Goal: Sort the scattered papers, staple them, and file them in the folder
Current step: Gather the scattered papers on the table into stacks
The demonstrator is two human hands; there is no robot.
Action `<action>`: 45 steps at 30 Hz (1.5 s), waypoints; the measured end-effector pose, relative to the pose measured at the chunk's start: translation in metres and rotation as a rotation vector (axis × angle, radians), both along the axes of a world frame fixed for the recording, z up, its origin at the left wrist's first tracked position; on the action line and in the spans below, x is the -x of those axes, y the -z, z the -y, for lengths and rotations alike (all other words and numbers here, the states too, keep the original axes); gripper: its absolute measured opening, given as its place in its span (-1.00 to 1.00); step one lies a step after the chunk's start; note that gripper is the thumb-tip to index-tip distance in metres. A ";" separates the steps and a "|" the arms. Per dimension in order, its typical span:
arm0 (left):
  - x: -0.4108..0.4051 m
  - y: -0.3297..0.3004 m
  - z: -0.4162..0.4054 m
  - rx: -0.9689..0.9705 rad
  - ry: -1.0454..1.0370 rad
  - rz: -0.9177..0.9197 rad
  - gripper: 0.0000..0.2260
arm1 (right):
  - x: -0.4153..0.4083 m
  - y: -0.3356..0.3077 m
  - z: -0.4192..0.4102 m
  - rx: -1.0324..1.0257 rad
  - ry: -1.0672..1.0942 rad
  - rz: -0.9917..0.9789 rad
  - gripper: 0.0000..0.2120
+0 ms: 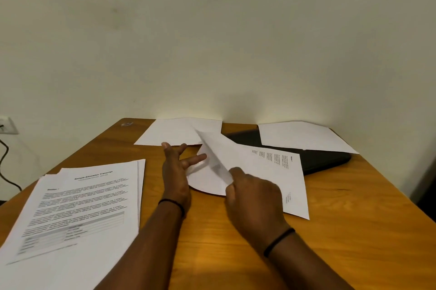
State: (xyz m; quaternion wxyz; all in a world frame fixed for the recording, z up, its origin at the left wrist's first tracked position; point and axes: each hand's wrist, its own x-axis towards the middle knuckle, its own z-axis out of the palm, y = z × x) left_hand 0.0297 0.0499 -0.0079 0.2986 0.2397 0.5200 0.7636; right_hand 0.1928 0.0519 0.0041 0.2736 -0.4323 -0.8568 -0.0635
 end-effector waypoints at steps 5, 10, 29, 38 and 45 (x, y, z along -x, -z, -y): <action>0.005 0.007 -0.007 0.181 -0.157 -0.304 -0.74 | -0.017 -0.046 -0.016 0.323 -0.070 -0.410 -0.79; 0.012 0.007 -0.001 -0.078 0.179 0.058 -0.58 | -0.035 -0.092 -0.020 0.675 -0.326 -1.015 -0.78; 0.019 0.007 -0.004 -0.071 0.525 0.356 -0.65 | -0.053 0.009 -0.079 0.664 0.073 -0.799 -0.76; 0.020 0.010 0.004 -0.029 0.483 0.322 -0.72 | -0.066 0.011 -0.077 0.406 0.270 -1.053 -0.87; 0.014 0.010 0.004 -0.025 0.446 0.357 -0.71 | -0.056 0.002 -0.063 0.598 0.104 -1.523 -0.57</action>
